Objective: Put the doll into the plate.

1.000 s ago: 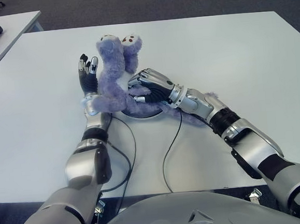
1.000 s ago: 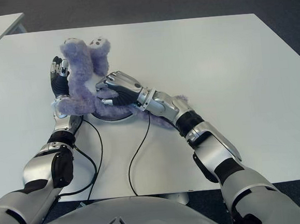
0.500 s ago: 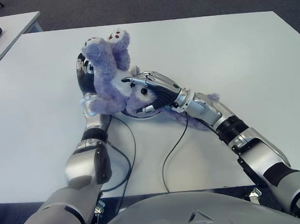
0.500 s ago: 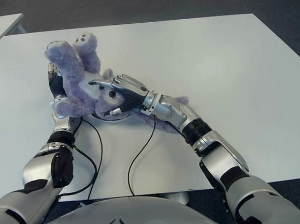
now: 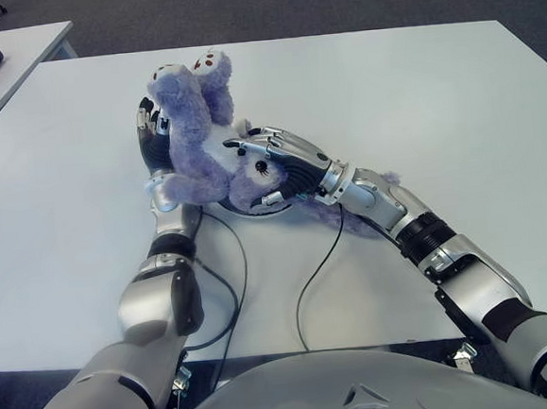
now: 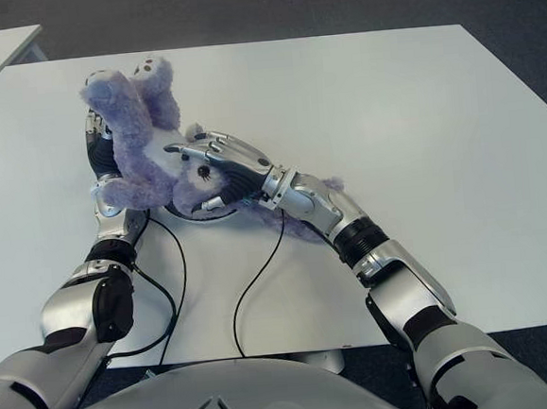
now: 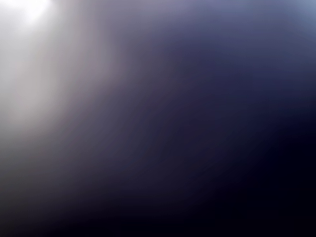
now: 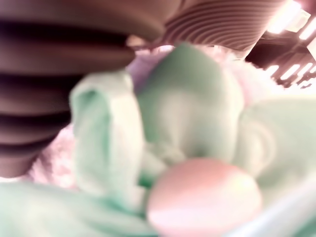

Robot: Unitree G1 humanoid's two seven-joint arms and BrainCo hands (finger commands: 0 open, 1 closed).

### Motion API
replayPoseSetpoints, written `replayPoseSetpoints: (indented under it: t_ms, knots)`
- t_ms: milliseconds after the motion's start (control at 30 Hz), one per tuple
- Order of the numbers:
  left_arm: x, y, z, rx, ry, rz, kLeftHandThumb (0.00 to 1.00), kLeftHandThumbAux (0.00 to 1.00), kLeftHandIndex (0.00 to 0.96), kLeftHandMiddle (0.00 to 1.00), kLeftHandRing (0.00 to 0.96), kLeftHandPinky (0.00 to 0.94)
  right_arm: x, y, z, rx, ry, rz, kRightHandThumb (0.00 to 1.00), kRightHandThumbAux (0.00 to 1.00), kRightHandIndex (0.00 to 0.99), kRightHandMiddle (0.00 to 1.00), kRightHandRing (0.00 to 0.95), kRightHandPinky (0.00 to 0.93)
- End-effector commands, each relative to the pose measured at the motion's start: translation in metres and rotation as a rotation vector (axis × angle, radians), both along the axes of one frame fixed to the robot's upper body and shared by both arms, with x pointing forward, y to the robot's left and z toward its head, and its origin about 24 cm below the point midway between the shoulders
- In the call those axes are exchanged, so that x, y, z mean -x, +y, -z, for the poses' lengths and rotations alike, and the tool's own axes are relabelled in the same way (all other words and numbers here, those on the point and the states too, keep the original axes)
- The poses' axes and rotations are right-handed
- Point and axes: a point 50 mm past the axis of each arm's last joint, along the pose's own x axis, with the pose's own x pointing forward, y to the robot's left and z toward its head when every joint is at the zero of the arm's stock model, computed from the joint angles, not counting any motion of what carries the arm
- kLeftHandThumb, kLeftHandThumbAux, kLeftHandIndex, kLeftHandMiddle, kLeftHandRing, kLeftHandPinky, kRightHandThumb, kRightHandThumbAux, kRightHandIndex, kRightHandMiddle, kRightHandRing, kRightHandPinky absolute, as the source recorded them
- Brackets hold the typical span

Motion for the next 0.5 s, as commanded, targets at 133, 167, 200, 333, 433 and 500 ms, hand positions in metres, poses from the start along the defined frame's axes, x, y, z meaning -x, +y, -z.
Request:
replayPoseSetpoints:
  t_ms: [133, 167, 200, 333, 433, 500]
  knots:
    - [0.1138, -0.0328, 0.1273, 0.196, 0.468, -0.033, 0.0, 0.375, 0.0, 0.0, 0.0, 0.0, 0.0038, -0.0012, 0.0238, 0.101, 0.056, 0.016, 0.137, 0.45, 0.0, 0.0, 0.0, 0.0]
    - [0.1138, -0.0328, 0.1272, 0.197, 0.468, -0.033, 0.0, 0.375, 0.0, 0.0, 0.0, 0.0, 0.0036, -0.0013, 0.0239, 0.101, 0.056, 0.017, 0.138, 0.446, 0.0, 0.0, 0.0, 0.0]
    - [0.1138, -0.0329, 0.1272, 0.199, 0.467, -0.034, 0.0, 0.374, 0.0, 0.0, 0.0, 0.0, 0.0034, -0.0014, 0.0241, 0.102, 0.055, 0.018, 0.138, 0.443, 0.0, 0.0, 0.0, 0.0]
    - [0.1134, -0.0334, 0.1272, 0.21, 0.464, -0.034, 0.0, 0.372, 0.0, 0.0, 0.0, 0.0, 0.0026, -0.0019, 0.0247, 0.104, 0.053, 0.02, 0.14, 0.434, 0.0, 0.0, 0.0, 0.0]
    - [0.1125, -0.0334, 0.1268, 0.214, 0.462, -0.034, 0.0, 0.371, 0.0, 0.0, 0.0, 0.0, 0.0023, -0.002, 0.025, 0.105, 0.051, 0.02, 0.141, 0.433, 0.0, 0.0, 0.0, 0.0]
    - [0.1117, -0.0336, 0.1263, 0.216, 0.46, -0.035, 0.0, 0.369, 0.0, 0.0, 0.0, 0.0, 0.0021, -0.0022, 0.0251, 0.109, 0.049, 0.019, 0.142, 0.429, 0.0, 0.0, 0.0, 0.0]
